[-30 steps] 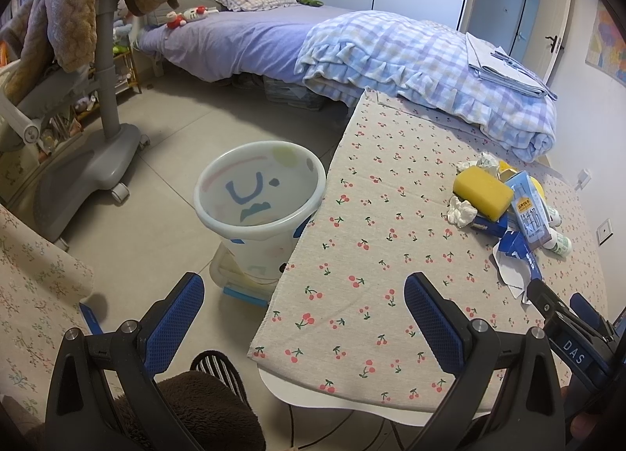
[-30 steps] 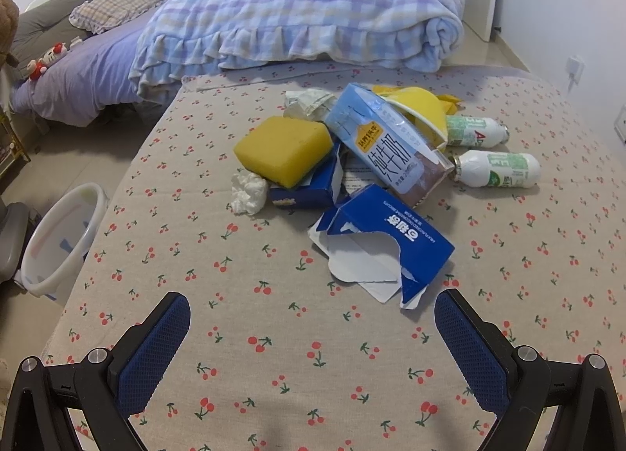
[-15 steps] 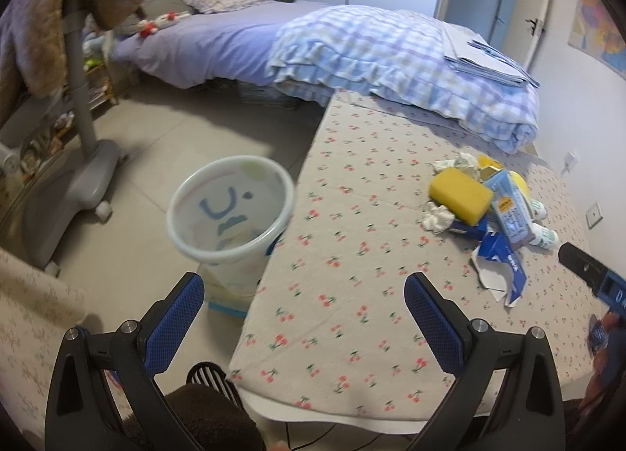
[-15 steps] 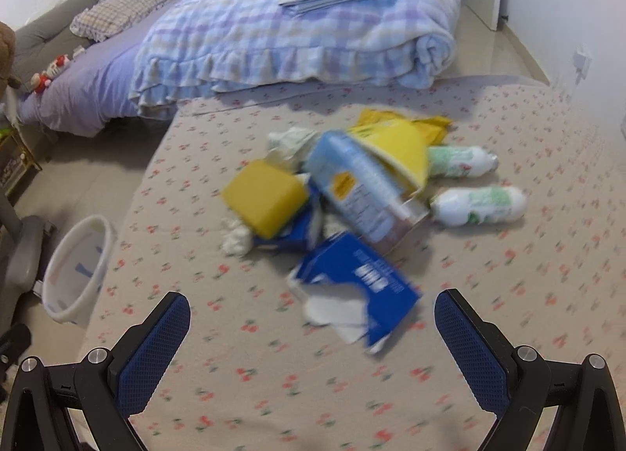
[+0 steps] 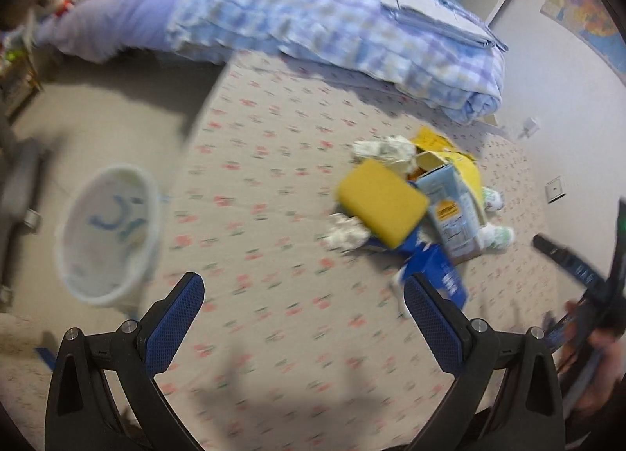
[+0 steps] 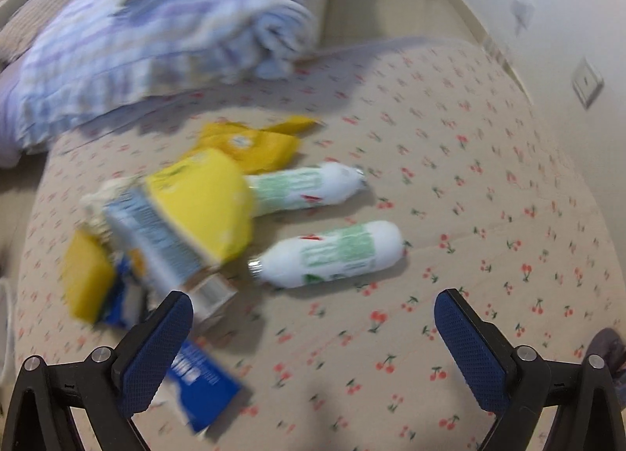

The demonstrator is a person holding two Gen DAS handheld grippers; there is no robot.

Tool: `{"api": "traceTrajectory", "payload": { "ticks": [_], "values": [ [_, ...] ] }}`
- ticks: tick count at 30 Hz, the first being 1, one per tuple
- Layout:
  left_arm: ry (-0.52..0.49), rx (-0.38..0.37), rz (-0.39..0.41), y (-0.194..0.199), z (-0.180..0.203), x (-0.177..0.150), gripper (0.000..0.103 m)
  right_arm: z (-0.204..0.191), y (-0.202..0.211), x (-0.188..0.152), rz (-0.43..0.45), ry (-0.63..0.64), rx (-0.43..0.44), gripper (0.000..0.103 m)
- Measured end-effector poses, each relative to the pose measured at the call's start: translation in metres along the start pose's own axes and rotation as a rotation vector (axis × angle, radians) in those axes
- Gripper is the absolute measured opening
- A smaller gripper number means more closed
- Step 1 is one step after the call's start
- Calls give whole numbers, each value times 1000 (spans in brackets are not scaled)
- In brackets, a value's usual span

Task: Collect trash
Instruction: 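Grasp the yellow sponge with the left tool while the right tool grasps a white bottle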

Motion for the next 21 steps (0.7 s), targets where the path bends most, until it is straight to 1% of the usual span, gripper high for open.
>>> {"api": "traceTrajectory", "payload": {
  "ticks": [2,5,9,12,14,16,21],
  "values": [
    [19,-30,-37,-23,13,15,102,8,-19,6,-51,-36,18,90],
    [60,-67,-85,-56,30,34,99,19,-35,14,-70,-107,29,88],
    [111,-77,-134,-93,44,54,95,26,-57,18,-118,-182,85,87],
    [141,-82,-163,-111,51,62,94,28,-73,19,-139,-212,78,87],
    [158,-88,-180,-121,55,66,93,30,-82,19,-160,-249,95,86],
    [168,-90,-181,-128,58,68,93,33,-88,19,-171,-285,114,86],
    [179,-85,-168,-134,61,71,90,36,-92,20,-161,-346,104,85]
  ]
}}
Point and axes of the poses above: each gripper's, at about its wrist camera, not at the fingertips, and y roughly against the way its jaws point, z to its right, x to its top, the point moved 3 cm from there along -y, roughly the way its jaws point, and after that the axes turned 3 degrees about -z, right-handed, at the moved point
